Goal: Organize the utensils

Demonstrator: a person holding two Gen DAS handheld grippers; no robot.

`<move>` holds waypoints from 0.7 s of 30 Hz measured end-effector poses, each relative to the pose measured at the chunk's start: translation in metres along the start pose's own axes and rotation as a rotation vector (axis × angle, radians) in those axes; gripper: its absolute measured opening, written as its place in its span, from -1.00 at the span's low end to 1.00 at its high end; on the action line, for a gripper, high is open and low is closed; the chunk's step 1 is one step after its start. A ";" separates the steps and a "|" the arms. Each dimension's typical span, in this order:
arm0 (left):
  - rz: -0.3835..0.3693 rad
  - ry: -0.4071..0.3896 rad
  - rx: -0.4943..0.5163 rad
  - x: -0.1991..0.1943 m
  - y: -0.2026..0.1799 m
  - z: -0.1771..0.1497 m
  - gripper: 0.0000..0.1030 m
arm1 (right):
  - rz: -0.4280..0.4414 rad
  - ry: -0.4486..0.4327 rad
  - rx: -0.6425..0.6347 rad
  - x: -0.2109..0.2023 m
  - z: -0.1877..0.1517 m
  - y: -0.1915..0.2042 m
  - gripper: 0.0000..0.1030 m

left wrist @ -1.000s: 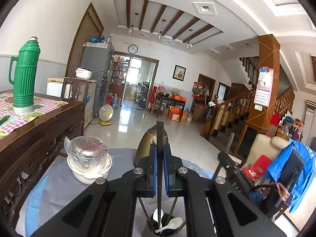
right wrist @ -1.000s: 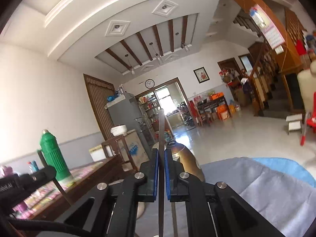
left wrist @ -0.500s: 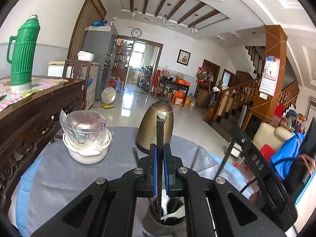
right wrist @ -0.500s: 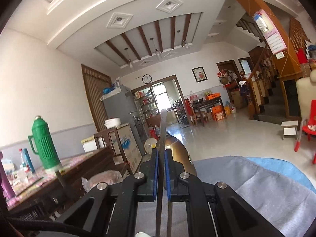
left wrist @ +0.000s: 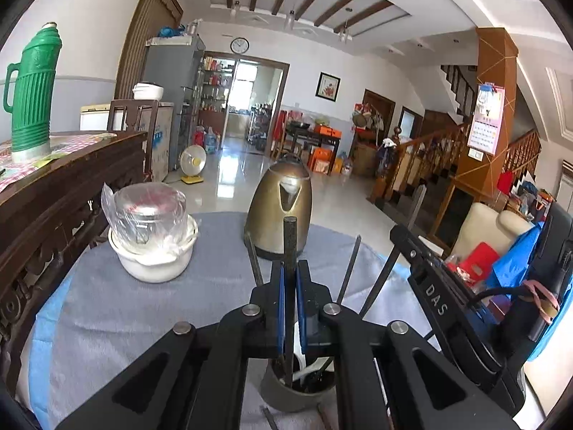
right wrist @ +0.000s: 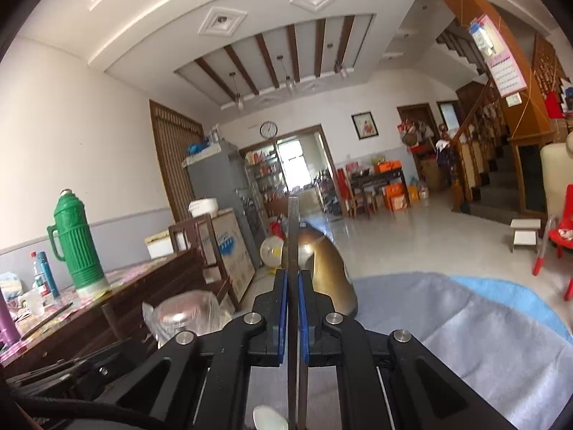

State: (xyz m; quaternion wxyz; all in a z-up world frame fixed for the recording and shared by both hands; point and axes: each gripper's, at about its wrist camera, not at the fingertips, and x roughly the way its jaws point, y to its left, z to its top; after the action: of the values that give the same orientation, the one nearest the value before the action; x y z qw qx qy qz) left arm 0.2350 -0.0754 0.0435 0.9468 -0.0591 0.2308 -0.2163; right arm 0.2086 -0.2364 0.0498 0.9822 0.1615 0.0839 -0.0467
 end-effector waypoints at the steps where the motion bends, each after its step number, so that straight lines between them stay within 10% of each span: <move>1: 0.000 0.005 0.011 -0.001 -0.001 -0.001 -0.87 | 0.004 0.020 0.003 -0.001 -0.004 -0.004 -0.88; 7: 0.021 0.032 0.071 -0.020 -0.001 -0.005 -0.73 | 0.081 0.171 0.035 -0.007 -0.016 -0.019 -0.83; 9: 0.034 0.037 0.087 -0.033 0.000 -0.006 -0.14 | 0.105 0.229 0.049 -0.011 -0.016 -0.025 -0.65; 11: 0.045 0.017 0.090 -0.050 0.003 -0.010 -0.02 | 0.128 0.258 0.066 -0.021 -0.015 -0.032 -0.33; 21: 0.125 0.113 0.046 -0.104 0.001 -0.055 0.37 | 0.086 0.194 0.152 -0.112 -0.005 -0.059 -0.27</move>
State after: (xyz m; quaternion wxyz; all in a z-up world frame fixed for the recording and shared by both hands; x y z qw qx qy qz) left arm 0.1266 -0.0296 0.0369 0.9451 -0.0106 0.2818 -0.1652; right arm 0.0906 -0.2836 0.0469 0.9554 0.2428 0.1678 0.0051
